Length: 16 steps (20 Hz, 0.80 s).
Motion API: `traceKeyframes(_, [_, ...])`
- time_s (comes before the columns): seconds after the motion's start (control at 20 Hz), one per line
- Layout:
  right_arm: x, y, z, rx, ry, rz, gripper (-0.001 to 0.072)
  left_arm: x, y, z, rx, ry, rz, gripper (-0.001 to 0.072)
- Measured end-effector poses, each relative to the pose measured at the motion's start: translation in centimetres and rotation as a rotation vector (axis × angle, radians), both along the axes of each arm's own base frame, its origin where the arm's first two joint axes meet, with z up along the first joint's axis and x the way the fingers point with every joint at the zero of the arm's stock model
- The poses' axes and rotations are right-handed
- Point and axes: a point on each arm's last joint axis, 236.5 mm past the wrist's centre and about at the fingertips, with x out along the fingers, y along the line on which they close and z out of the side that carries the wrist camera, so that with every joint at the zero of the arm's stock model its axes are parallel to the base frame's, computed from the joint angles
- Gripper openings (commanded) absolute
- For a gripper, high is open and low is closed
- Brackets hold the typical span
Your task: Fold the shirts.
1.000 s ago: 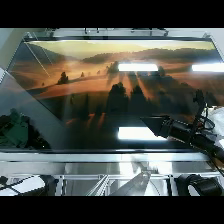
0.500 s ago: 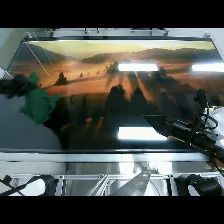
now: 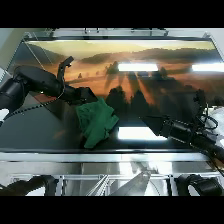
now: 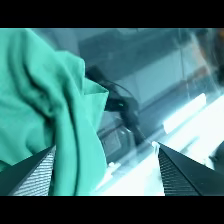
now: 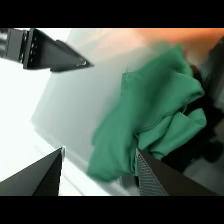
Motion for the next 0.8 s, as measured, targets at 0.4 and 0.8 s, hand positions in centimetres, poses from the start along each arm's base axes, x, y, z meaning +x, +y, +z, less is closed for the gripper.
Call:
traceKeyframes(0.4, [3.1, -1.2, -7.5, -0.296, 0.21, 0.075, 0.0507, -1.5, 9.3, -1.2, 0.183, 0.097, 0.158, 0.0692])
traceKeyframes(0.8, [5.0, 3.4, -15.1, -0.227, 0.502, 0.268, 0.0503, -6.9, 6.5, -11.6, 0.011, 0.33, 0.218, 0.069])
